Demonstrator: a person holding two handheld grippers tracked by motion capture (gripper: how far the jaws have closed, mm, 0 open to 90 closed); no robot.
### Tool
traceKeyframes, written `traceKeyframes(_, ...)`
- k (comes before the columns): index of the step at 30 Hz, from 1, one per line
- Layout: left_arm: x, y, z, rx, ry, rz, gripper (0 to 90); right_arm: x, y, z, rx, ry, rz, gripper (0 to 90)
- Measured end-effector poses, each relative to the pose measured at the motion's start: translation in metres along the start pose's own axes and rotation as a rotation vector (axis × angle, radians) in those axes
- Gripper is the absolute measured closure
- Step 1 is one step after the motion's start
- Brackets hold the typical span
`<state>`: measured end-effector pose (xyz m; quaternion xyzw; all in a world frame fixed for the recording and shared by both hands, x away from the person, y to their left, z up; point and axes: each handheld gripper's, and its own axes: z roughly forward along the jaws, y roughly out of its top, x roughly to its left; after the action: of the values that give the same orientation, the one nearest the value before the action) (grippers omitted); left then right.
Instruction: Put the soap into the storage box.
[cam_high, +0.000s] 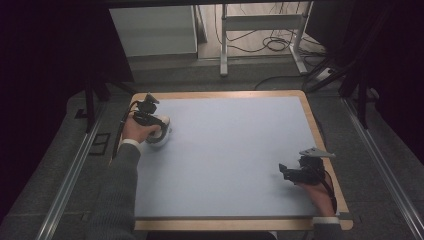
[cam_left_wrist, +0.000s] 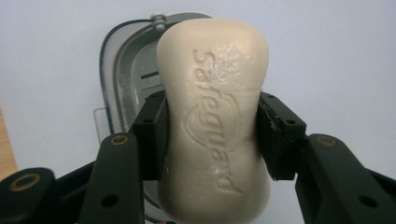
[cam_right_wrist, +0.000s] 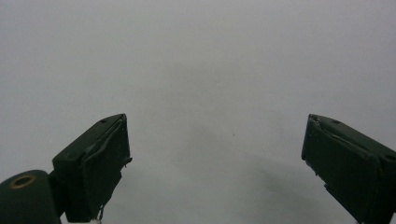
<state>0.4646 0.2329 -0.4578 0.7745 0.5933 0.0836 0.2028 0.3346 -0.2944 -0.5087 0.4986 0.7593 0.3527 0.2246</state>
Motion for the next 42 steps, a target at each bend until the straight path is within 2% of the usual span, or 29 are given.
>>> traceKeyframes(7,0.005,-0.002,0.008,0.016,-0.003,-0.029,49.4,0.000,0.000,0.000,-0.001,0.000,-0.002,7.6)
traceKeyframes(11,0.005,-0.003,0.008,0.015,-0.001,-0.027,49.3,0.000,0.000,0.000,0.001,0.000,-0.001,7.7)
traceKeyframes(18,0.001,-0.003,-0.004,-0.037,-0.049,-0.021,45.5,0.001,0.000,0.000,0.002,0.000,-0.007,7.6)
traceKeyframes(22,-0.006,-0.004,-0.014,-0.065,-0.051,-0.010,42.8,0.002,0.000,0.000,0.002,0.002,-0.007,7.6)
traceKeyframes(30,-0.024,-0.011,-0.026,-0.107,-0.053,0.053,38.7,0.001,0.000,-0.002,-0.010,-0.008,-0.004,7.7)
traceKeyframes(35,-0.035,-0.015,-0.030,-0.127,-0.074,0.091,36.2,0.000,0.000,-0.004,-0.020,-0.013,0.003,7.6)
traceKeyframes(42,-0.054,-0.041,-0.032,-0.166,-0.112,0.161,30.6,0.001,0.000,-0.004,-0.022,-0.013,-0.002,7.6)
